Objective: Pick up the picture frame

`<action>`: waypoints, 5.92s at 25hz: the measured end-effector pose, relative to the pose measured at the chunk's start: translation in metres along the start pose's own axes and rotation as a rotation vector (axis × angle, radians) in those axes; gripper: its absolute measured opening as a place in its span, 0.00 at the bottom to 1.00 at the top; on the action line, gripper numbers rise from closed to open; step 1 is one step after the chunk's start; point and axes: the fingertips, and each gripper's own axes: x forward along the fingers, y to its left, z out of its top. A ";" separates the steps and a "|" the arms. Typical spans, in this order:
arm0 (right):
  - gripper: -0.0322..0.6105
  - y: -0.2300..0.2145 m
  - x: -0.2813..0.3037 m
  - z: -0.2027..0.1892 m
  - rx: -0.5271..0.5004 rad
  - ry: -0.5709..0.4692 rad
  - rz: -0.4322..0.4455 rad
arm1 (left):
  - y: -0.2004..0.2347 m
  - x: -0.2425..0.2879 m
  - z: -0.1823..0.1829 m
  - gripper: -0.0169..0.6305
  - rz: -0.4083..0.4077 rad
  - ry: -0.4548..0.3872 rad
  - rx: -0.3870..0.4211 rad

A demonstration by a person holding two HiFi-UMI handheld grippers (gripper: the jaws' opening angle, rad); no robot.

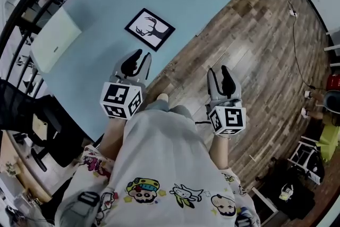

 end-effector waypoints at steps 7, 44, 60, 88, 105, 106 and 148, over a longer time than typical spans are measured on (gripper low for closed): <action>0.32 0.009 0.034 -0.003 -0.032 0.058 0.047 | 0.028 0.005 -0.006 0.19 0.038 -0.001 -0.056; 0.37 0.051 0.361 0.044 -0.245 0.172 1.109 | 0.122 0.067 0.012 0.23 0.972 -0.124 -0.383; 0.37 0.069 0.351 0.023 -0.227 0.235 1.153 | 0.127 0.077 -0.023 0.23 0.970 -0.040 -0.449; 0.37 0.076 0.349 -0.071 -0.204 0.460 1.105 | 0.157 0.130 -0.135 0.23 0.825 0.174 -0.597; 0.37 0.066 0.354 -0.087 -0.164 0.496 1.064 | 0.158 0.147 -0.182 0.22 0.831 0.261 -0.678; 0.37 0.065 0.354 -0.087 -0.162 0.497 1.062 | 0.158 0.148 -0.182 0.21 0.834 0.259 -0.685; 0.56 0.086 0.353 -0.152 0.239 1.031 1.192 | 0.162 0.142 -0.184 0.14 0.797 0.129 -0.921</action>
